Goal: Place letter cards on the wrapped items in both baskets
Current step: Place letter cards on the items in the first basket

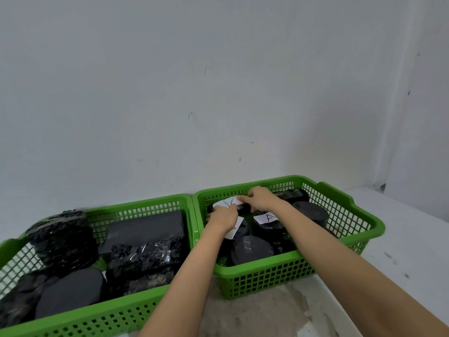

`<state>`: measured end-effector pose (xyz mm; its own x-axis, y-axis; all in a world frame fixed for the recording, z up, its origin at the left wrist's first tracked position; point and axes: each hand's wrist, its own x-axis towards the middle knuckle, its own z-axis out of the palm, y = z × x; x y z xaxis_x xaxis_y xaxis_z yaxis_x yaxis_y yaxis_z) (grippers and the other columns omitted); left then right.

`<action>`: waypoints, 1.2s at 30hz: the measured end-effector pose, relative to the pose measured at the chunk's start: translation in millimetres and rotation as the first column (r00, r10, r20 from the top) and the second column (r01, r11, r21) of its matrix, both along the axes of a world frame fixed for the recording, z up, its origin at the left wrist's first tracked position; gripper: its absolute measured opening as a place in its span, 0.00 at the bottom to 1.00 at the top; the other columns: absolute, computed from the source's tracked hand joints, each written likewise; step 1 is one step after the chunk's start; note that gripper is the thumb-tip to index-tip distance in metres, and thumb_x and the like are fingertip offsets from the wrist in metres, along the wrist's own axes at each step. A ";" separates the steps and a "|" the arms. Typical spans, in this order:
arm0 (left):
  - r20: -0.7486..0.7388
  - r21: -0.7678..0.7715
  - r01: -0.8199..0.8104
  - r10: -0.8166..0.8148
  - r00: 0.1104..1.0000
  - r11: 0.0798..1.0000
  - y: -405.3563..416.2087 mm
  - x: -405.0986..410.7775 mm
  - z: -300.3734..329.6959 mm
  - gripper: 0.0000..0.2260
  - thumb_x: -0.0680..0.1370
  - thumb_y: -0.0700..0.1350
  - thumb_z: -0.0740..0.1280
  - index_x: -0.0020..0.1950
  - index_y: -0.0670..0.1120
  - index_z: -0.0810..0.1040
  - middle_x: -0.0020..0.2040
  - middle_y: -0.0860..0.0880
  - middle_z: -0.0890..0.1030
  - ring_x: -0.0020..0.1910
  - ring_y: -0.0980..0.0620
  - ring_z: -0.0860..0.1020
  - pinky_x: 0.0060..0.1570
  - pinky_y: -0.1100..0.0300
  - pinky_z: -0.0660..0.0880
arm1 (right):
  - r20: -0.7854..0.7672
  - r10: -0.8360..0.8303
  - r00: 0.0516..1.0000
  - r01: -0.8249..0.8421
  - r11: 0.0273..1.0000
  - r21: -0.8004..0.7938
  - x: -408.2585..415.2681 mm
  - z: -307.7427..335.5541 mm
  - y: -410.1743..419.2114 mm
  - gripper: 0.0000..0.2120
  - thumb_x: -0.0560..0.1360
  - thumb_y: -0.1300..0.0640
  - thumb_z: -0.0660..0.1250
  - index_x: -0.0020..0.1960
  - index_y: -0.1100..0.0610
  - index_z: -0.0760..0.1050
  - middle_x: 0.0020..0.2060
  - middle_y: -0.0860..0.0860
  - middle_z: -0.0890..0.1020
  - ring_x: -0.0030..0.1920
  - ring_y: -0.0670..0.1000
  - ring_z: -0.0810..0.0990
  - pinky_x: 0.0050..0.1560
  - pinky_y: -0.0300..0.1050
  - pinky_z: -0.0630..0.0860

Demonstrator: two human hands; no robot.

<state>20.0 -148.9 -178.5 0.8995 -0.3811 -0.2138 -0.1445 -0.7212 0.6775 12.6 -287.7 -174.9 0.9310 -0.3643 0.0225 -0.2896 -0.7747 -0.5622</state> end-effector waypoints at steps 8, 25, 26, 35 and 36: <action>0.067 0.219 0.046 -0.062 0.996 0.975 -1.1 -11.1 -0.9 0.28 0.82 0.51 0.44 0.76 0.33 0.52 0.76 0.34 0.49 0.76 0.39 0.46 0.74 0.51 0.48 | -0.112 -0.011 0.994 -0.018 0.966 -0.258 -1.7 0.8 10.5 0.27 0.77 0.42 0.58 0.28 0.59 0.62 0.25 0.52 0.66 0.28 0.51 0.66 0.29 0.43 0.60; 0.246 -0.040 -0.028 0.037 0.969 0.999 0.7 -16.8 1.3 0.21 0.82 0.46 0.47 0.70 0.34 0.61 0.68 0.33 0.64 0.68 0.38 0.62 0.67 0.49 0.60 | -0.179 -0.227 0.957 0.129 0.889 -0.438 -9.1 4.1 -24.8 0.28 0.73 0.44 0.66 0.67 0.58 0.65 0.69 0.62 0.65 0.71 0.64 0.61 0.67 0.58 0.64; 0.256 -0.048 -0.030 0.041 0.966 0.998 0.2 -17.6 0.6 0.21 0.82 0.46 0.47 0.69 0.34 0.61 0.68 0.33 0.64 0.67 0.38 0.62 0.67 0.49 0.60 | -0.169 -0.244 0.955 0.147 0.883 -0.445 -8.6 4.0 -23.6 0.26 0.75 0.48 0.65 0.68 0.58 0.64 0.69 0.62 0.65 0.70 0.64 0.61 0.66 0.58 0.65; 0.436 -0.049 -0.057 0.073 0.897 0.997 -11.7 -1.9 14.9 0.19 0.80 0.48 0.52 0.67 0.38 0.64 0.66 0.39 0.69 0.66 0.42 0.67 0.64 0.49 0.64 | 0.313 -0.276 0.909 0.346 0.917 -0.197 -20.0 16.2 -32.6 0.17 0.80 0.60 0.49 0.66 0.54 0.66 0.60 0.62 0.72 0.57 0.63 0.74 0.51 0.51 0.71; 0.479 -0.047 -0.042 0.060 0.876 0.998 -12.6 -2.2 13.4 0.19 0.80 0.47 0.53 0.67 0.39 0.64 0.66 0.40 0.70 0.65 0.42 0.67 0.63 0.50 0.65 | 0.402 -0.318 0.859 0.393 0.912 -0.119 -24.4 21.4 -35.0 0.17 0.80 0.60 0.49 0.66 0.54 0.68 0.60 0.62 0.73 0.57 0.63 0.74 0.51 0.49 0.70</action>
<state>17.8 -161.5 -165.1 0.9068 -0.3313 0.2608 -0.4216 -0.7141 0.5588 -11.8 -322.7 -153.5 0.6491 -0.6223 0.4376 -0.3686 -0.7604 -0.5347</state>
